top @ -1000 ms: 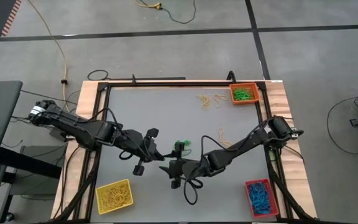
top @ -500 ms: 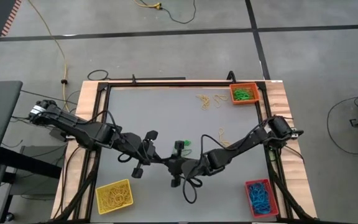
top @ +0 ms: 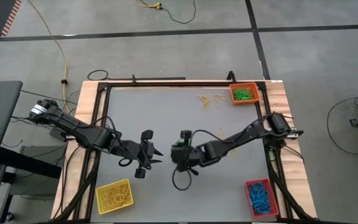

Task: Sort rubber bands into baskets
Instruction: Put the green rubber band into the orange bin

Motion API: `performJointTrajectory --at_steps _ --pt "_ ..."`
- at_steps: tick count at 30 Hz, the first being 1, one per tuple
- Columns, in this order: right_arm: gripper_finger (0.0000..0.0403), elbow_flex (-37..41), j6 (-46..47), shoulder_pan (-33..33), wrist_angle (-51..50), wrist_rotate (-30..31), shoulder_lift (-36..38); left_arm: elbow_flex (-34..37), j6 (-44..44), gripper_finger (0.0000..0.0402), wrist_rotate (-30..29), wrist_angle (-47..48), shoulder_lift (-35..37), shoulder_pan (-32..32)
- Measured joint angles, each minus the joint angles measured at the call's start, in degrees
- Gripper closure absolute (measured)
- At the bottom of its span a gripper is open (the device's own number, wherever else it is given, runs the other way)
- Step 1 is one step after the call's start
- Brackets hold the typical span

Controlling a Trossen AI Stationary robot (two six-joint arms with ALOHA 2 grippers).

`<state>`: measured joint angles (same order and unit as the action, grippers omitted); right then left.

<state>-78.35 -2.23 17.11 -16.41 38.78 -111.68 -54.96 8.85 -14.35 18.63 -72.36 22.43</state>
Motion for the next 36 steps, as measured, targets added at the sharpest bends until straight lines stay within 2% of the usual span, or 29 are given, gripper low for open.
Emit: performJointTrajectory --at_steps 3,6,10,14,18,22,28,36 --pt "0.0383 0.0 4.64 -2.7 -12.0 -0.07 0.0 1.41 3.37 0.0236 -1.26 0.04 -0.02 0.94" --pt "0.0383 0.0 8.56 -6.56 -23.54 -0.04 0.0 3.73 7.35 0.0203 -2.07 -0.63 -0.02 1.94" --pt "0.0383 0.02 11.08 -12.48 -35.49 -0.04 0.0 8.19 13.14 0.0188 -4.09 -3.84 -0.02 3.67" --pt "0.0383 0.02 10.84 -19.35 -41.97 -0.1 0.0 13.05 18.17 0.0187 -4.86 -9.0 0.0 5.3" --pt "0.0383 0.02 7.31 -27.38 -43.51 -0.14 0.0 16.59 22.44 0.0187 -6.27 -13.46 -0.01 6.8" --pt "0.0383 0.02 3.19 -35.39 -42.11 -2.84 0.02 17.72 24.6 0.0187 -9.34 -15.14 0.0 8.53" --pt "0.0383 0.02 -3.16 -45.77 -37.65 -9.04 0.02 17.72 25.07 0.0187 -14.81 -16.21 -0.02 10.8" --pt "0.0383 0.02 -8.67 -57.09 -33.24 -20.62 0.99 17.72 28.34 0.0187 -17.16 -16.37 -0.02 11.87"
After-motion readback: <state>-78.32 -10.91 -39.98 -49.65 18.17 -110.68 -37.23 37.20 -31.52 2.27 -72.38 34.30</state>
